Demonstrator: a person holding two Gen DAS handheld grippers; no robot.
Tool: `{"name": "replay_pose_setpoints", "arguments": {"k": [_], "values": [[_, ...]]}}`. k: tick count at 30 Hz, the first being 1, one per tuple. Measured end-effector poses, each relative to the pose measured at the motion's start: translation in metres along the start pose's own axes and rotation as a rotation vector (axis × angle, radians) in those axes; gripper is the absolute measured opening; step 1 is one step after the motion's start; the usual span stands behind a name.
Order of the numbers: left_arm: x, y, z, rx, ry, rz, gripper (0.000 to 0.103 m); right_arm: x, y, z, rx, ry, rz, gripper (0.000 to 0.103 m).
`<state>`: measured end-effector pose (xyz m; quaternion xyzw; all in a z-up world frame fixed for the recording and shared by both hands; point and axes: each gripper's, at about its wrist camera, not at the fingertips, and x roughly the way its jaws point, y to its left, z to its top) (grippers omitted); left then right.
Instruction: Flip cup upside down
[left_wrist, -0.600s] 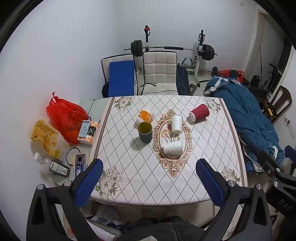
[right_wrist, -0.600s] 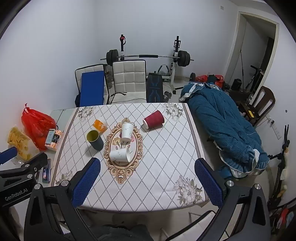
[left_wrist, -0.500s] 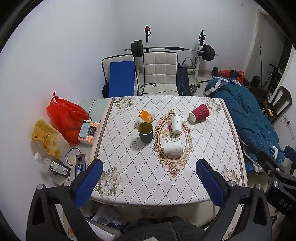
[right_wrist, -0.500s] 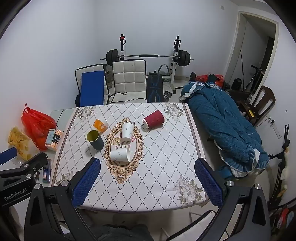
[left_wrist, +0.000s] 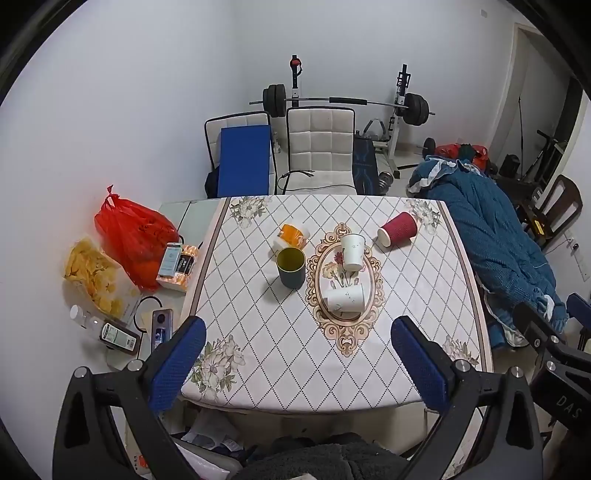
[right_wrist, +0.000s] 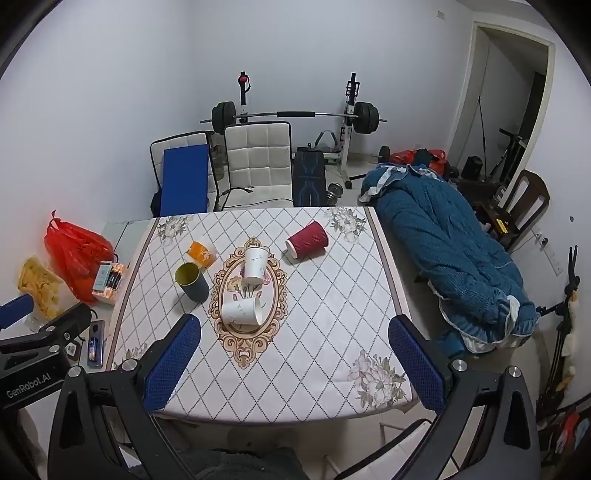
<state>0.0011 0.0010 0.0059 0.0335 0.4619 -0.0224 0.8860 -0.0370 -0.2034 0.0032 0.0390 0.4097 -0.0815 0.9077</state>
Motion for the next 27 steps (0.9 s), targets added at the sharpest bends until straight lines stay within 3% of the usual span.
{"name": "replay_pose_setpoints", "arguments": {"k": [27], "values": [[-0.010, 0.001, -0.003, 0.000, -0.005, 0.000, 0.103, -0.003, -0.004, -0.006, 0.021, 0.004, 0.005, 0.103]]}}
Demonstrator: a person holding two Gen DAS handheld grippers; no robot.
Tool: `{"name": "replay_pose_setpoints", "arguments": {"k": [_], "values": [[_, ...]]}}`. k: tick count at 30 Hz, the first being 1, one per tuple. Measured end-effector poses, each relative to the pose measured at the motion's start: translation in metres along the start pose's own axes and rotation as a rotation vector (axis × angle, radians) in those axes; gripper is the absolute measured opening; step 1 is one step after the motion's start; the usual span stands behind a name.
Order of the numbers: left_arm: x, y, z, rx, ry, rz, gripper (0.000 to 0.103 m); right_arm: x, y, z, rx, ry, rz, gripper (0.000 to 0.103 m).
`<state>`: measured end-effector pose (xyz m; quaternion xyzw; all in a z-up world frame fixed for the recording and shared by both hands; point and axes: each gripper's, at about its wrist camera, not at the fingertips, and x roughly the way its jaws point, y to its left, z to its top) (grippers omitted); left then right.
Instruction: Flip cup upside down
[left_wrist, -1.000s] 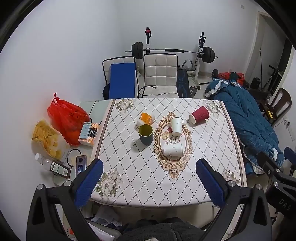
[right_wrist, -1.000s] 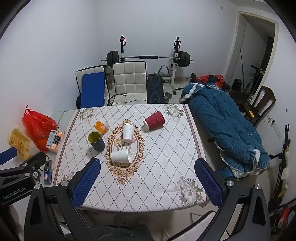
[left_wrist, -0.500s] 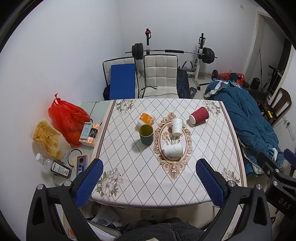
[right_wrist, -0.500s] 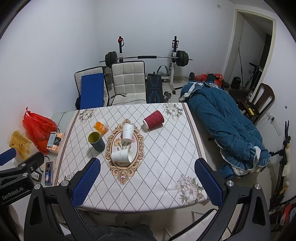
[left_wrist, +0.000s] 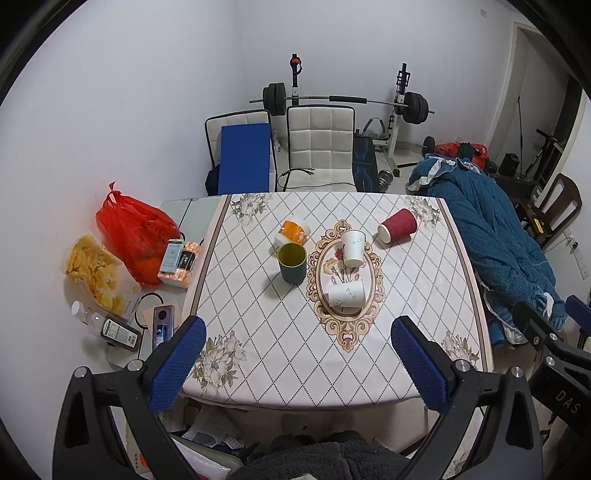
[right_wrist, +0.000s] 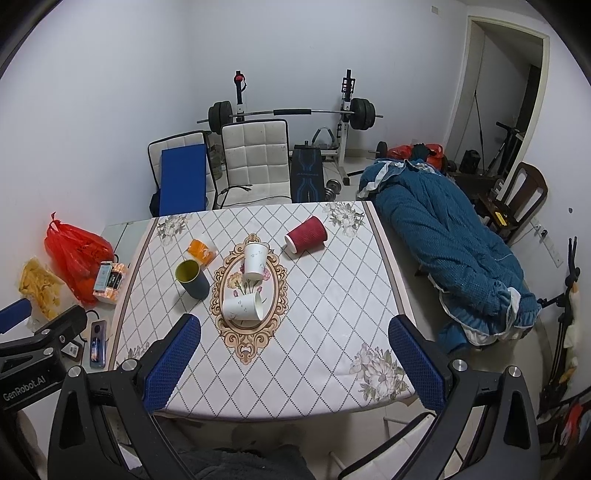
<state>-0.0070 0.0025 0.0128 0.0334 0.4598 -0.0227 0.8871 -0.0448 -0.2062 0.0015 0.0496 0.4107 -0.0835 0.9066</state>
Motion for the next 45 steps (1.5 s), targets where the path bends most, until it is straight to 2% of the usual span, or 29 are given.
{"name": "replay_pose_setpoints", "arguments": {"k": [45], "values": [[-0.0012, -0.0072, 0.0009, -0.004, 0.009, -0.002, 0.103, -0.0001, 0.0020, 0.0013, 0.009, 0.010, 0.012, 0.103]]}}
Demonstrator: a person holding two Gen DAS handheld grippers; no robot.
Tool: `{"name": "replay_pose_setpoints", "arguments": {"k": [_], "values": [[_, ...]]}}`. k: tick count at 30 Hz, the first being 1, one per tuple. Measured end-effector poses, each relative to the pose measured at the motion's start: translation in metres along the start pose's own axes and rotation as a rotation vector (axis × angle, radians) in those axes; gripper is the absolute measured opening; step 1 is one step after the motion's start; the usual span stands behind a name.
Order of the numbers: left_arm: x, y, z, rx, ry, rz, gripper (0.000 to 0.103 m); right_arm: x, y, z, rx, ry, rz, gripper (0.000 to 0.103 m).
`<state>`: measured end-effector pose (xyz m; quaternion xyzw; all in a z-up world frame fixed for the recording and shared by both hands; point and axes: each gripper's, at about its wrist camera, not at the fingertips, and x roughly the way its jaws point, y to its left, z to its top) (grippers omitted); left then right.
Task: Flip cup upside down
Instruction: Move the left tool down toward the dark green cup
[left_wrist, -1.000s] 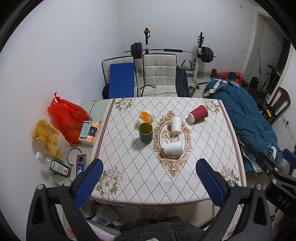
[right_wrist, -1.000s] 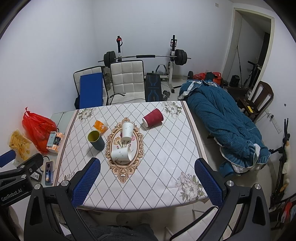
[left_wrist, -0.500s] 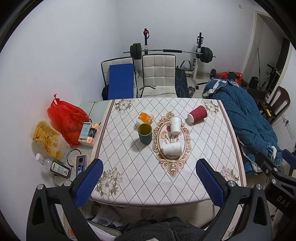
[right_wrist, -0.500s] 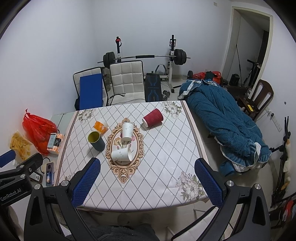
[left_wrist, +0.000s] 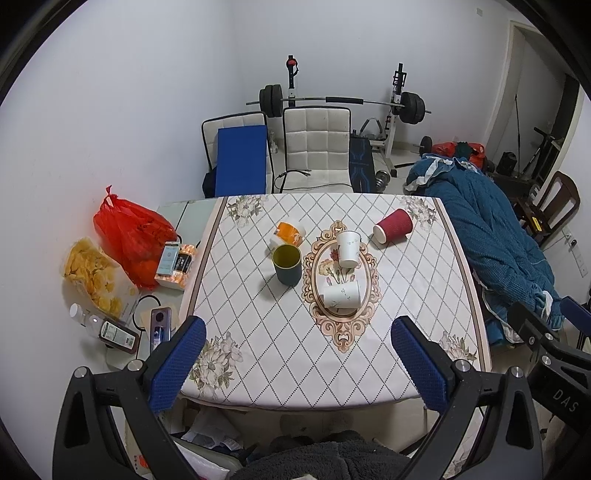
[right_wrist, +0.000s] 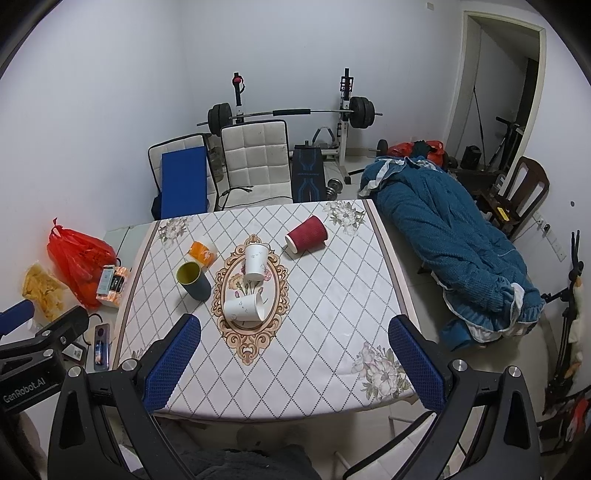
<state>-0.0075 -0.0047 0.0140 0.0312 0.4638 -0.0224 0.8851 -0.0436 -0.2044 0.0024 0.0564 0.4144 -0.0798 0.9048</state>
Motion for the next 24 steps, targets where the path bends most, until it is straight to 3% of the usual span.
{"name": "replay_pose_setpoints", "arguments": {"k": [6, 17, 24], "values": [[0.030, -0.008, -0.002, -0.017, 0.046, 0.016, 0.103, 0.027, -0.009, 0.001, -0.002, 0.054, 0.020, 0.103], [0.131, -0.023, -0.029, -0.043, 0.205, 0.085, 0.103, 0.149, -0.033, -0.033, -0.044, 0.274, 0.032, 0.103], [0.171, -0.023, -0.038, -0.055, 0.272, 0.127, 0.103, 0.211, -0.037, -0.062, -0.094, 0.399, 0.055, 0.103]]}}
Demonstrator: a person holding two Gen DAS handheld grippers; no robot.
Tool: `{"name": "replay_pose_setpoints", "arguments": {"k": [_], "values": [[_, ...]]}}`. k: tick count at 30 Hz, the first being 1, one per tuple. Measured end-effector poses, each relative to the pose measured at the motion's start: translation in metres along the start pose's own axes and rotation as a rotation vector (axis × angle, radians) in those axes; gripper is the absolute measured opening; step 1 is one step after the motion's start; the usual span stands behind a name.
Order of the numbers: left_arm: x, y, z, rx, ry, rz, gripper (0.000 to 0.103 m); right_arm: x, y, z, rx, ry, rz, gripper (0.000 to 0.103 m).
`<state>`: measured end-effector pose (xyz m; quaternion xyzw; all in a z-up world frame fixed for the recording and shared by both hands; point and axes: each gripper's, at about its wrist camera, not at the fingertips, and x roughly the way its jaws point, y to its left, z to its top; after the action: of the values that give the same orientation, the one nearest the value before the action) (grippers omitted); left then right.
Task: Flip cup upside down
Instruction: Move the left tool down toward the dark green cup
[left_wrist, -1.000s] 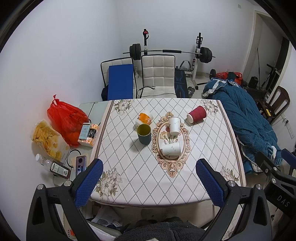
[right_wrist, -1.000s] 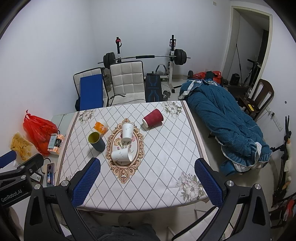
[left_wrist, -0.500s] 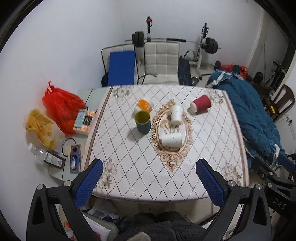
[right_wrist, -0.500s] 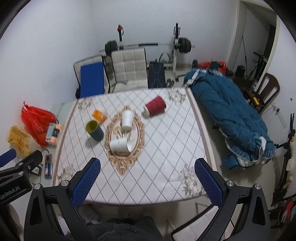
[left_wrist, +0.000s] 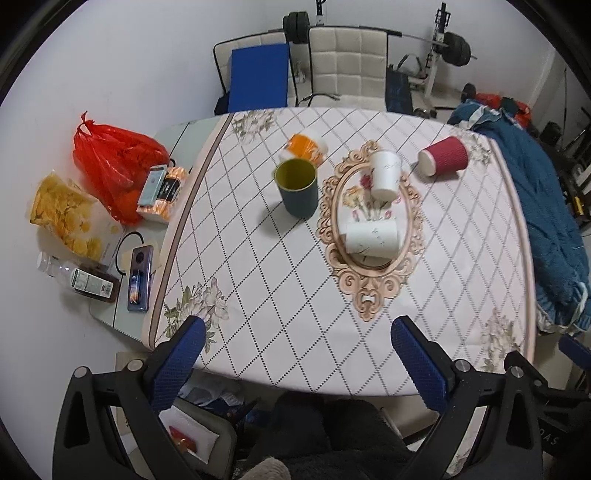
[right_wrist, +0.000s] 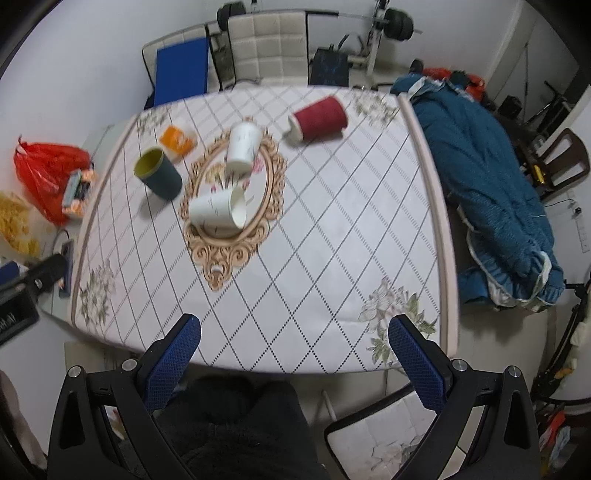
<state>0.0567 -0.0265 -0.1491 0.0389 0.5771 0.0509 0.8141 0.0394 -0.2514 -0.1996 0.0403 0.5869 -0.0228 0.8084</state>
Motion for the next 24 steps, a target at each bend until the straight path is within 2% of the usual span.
{"name": "replay_pose_setpoints", "arguments": {"k": [4, 11, 18, 24], "values": [[0.026, 0.003, 0.008, 0.000, 0.027, 0.019, 0.103, 0.036, 0.000, 0.001, 0.002, 0.056, 0.015, 0.103], [0.074, 0.012, 0.034, 0.000, 0.051, 0.047, 0.103, 0.094, -0.001, 0.015, 0.044, 0.145, -0.010, 0.103], [0.120, 0.026, 0.062, 0.000, 0.088, 0.036, 0.103, 0.138, 0.004, 0.035, 0.085, 0.227, -0.032, 0.103], [0.161, 0.033, 0.087, 0.013, 0.107, 0.004, 0.103, 0.160, 0.014, 0.056, 0.114, 0.263, -0.060, 0.103]]}}
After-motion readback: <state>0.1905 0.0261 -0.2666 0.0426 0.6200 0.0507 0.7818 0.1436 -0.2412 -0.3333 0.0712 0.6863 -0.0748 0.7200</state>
